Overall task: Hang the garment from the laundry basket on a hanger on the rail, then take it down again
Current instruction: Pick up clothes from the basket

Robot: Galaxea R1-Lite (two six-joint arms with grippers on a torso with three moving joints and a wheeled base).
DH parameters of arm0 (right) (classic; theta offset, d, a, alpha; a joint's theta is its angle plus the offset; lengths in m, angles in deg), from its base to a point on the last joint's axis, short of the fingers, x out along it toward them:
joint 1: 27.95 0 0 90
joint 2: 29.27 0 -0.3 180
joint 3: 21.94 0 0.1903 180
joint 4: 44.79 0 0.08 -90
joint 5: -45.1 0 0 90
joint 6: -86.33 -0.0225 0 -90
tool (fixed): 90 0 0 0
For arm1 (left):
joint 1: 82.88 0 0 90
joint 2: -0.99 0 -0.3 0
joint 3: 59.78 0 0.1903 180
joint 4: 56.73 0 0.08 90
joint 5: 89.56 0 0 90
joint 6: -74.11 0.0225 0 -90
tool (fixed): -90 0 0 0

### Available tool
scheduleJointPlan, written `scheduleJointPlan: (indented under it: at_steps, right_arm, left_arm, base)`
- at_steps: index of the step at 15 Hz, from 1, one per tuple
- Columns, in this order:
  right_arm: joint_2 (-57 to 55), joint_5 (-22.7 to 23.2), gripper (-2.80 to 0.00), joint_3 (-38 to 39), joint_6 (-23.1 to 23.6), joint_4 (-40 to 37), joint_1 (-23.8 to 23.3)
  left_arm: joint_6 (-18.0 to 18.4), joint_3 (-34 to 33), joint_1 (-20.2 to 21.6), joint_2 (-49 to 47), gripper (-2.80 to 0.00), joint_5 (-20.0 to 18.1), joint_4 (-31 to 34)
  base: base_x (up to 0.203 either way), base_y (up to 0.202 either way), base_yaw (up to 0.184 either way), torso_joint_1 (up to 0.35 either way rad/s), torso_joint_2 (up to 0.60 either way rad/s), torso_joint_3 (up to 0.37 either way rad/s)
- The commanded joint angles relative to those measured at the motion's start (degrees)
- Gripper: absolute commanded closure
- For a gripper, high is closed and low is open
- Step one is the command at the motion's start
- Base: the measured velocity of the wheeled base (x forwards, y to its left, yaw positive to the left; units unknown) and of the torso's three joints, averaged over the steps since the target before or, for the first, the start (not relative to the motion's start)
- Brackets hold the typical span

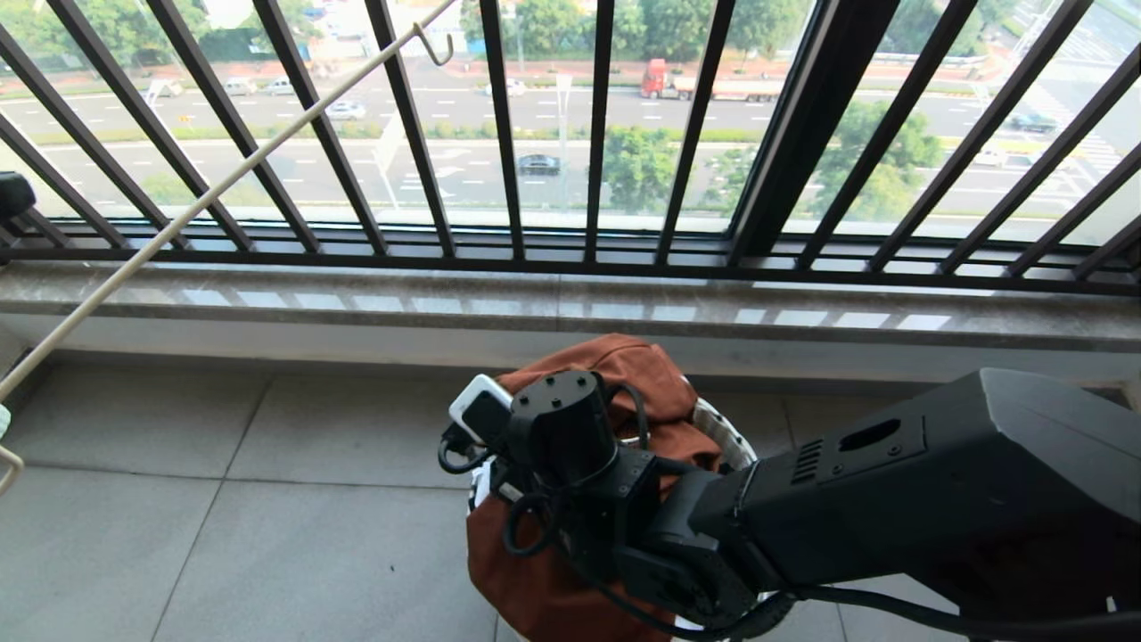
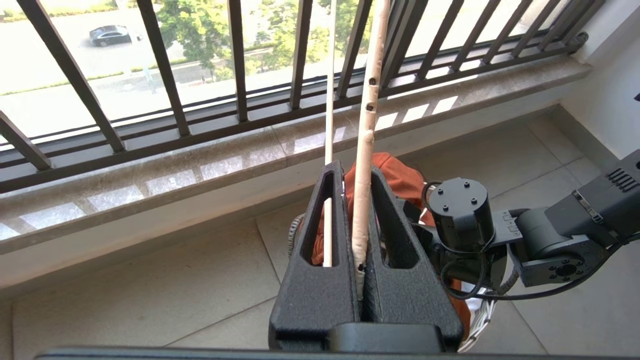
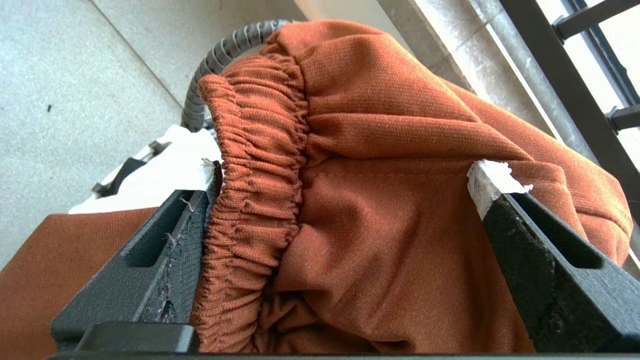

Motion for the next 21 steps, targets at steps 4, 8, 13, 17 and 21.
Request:
scheduleJointPlan:
  at_steps: [4,8,13,17,21]
  right_arm:
    - [-1.78,-0.31,0.0,-0.85,0.68,0.24,-0.34]
    - [0.82,-0.31,0.0,-0.12,0.8,0.24,-0.22]
    - [9.54,-0.08,0.0,2.87,0.52,0.24,1.2]
    - [19.44,0.15,0.0,7.22,-2.54,0.38,3.61]
    - [27.26,0.22,0.0,10.43,-6.54,0.55,5.3]
  left_arm:
    - [0.01,0.21,-0.01,0.08,0.0,0.78,0.03]
    - [-0.08,0.21,-0.01,0.08,0.0,0.78,0.03]
    - [-0.17,0.21,-0.01,0.17,0.0,0.69,0.03]
    - [-0.08,0.38,-0.01,0.34,0.0,0.43,0.29]
    - [-0.08,0.3,-0.01,0.08,0.0,0.25,0.38]
  base:
    - [0.0,0.0,0.0,0.0,0.0,0.0]
    - [0.0,0.0,0.0,0.0,0.0,0.0]
    - [0.0,0.0,0.0,0.0,0.0,0.0]
    - [0.0,0.0,0.0,0.0,0.0,0.0]
    - [0.0,0.0,0.0,0.0,0.0,0.0]
